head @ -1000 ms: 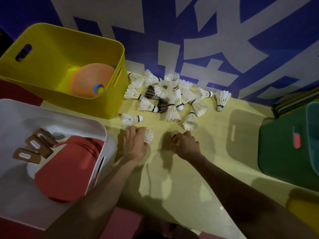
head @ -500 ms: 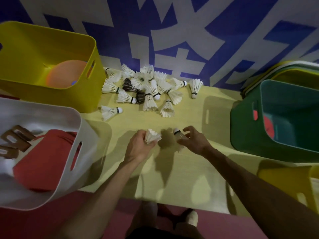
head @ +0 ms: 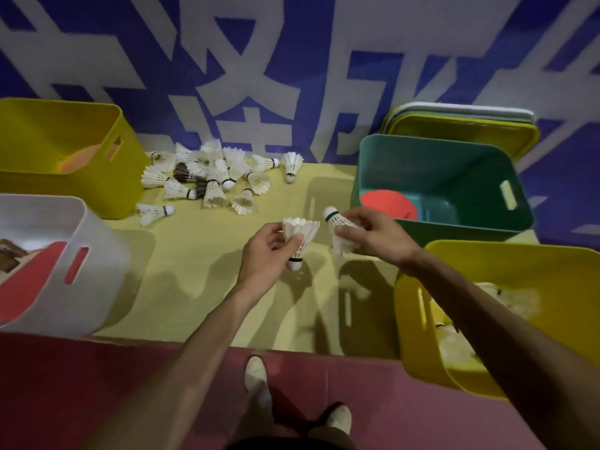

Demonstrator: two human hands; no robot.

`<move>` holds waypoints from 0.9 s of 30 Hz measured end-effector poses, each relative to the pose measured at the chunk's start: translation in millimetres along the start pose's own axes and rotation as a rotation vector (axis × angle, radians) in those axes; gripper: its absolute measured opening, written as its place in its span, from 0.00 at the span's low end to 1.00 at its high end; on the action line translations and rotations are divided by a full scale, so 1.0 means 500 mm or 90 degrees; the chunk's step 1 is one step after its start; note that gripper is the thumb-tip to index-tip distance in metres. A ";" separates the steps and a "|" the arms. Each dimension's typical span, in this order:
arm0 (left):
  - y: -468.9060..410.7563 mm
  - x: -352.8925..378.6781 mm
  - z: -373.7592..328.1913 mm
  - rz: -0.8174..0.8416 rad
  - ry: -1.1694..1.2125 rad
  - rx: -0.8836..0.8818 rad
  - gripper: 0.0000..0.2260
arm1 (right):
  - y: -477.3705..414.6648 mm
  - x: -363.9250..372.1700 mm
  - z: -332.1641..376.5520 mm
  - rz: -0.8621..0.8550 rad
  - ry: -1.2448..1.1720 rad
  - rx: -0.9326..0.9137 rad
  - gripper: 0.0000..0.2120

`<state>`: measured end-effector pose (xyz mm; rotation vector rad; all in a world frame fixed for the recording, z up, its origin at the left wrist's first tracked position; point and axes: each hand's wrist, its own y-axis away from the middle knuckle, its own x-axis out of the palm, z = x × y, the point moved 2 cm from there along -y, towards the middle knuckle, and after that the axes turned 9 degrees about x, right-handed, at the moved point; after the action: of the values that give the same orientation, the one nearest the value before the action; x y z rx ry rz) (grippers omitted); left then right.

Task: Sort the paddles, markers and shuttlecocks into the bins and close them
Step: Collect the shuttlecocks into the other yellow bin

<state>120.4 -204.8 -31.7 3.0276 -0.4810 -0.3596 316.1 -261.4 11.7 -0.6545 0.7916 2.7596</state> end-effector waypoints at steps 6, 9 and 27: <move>0.089 0.196 -0.118 0.079 0.033 0.068 0.14 | 0.139 -0.186 -0.120 -0.070 -0.144 -0.020 0.09; 0.122 0.279 -0.152 0.148 0.027 0.089 0.16 | 0.184 -0.254 -0.193 -0.100 -0.143 0.011 0.09; 0.180 0.401 -0.192 0.352 -0.160 0.128 0.23 | 0.219 -0.335 -0.313 -0.185 0.165 0.108 0.16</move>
<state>301.6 -351.3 25.6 2.8611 -1.4013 -0.6825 487.5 -448.9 20.8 -1.0160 0.8905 2.3472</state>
